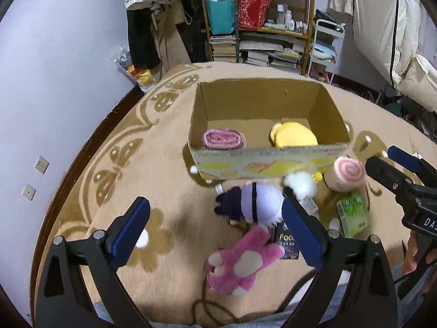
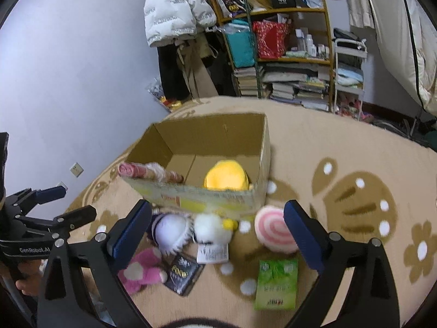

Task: Organize soft objects
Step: 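Open both grippers to drop the pink roll and yellow plush into the box, then move left gripper to the pink plush bear while right gripper moves to the green tissue pack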

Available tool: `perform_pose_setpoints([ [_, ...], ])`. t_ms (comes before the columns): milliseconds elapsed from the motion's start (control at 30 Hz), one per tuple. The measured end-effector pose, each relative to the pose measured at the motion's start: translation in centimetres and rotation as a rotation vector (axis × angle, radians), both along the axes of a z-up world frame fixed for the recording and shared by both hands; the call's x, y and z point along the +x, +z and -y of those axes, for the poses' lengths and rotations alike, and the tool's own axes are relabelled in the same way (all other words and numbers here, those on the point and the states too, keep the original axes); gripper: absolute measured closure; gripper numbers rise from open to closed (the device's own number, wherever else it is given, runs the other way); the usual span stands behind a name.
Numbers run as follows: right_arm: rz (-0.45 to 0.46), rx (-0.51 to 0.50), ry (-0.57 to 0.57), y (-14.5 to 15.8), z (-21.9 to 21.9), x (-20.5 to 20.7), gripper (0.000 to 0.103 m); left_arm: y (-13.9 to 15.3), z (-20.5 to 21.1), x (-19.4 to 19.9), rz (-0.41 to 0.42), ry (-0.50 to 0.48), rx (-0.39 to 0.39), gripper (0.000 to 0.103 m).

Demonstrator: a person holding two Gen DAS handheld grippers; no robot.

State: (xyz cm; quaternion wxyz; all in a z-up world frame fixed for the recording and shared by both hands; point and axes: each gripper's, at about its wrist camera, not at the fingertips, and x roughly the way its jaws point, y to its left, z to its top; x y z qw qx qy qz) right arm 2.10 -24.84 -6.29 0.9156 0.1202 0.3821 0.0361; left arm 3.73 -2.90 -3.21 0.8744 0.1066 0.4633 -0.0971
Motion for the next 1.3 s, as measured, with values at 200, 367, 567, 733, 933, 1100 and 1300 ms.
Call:
perform_pose_setpoints([
  [200, -0.057, -0.002, -0.018, -1.5, 0.2, -0.8, 0.002, -1.3, 0.1, -0.5, -0.056, -0.013, 0.020, 0.007],
  [367, -0.103, 0.008, -0.036, -2.7, 0.7, -0.7, 0.002, -2.7, 0.4, -0.3, -0.090, -0.023, 0.041, 0.007],
  [567, -0.174, 0.008, -0.054, -4.7, 1.0, 0.0, 0.002, -4.6, 1.1, 0.3, -0.155, -0.042, 0.054, 0.007],
  [733, -0.232, 0.019, -0.069, -6.4, 1.4, 0.6, 0.002, -6.2, 1.4, 1.0, -0.218, -0.045, 0.052, 0.007],
  [933, -0.293, 0.028, -0.091, -8.0, 1.9, 1.3, 0.002, -7.9, 1.9, 1.3, -0.294, -0.065, 0.045, 0.007],
  [1100, -0.335, 0.031, -0.103, -9.2, 2.3, 1.6, 0.002, -9.3, 2.2, 1.4, -0.354, -0.081, 0.047, 0.007],
  [1300, -0.381, 0.039, -0.124, -10.5, 2.7, 2.1, 0.002, -11.2, 2.7, 1.8, -0.391, -0.079, 0.091, 0.007],
])
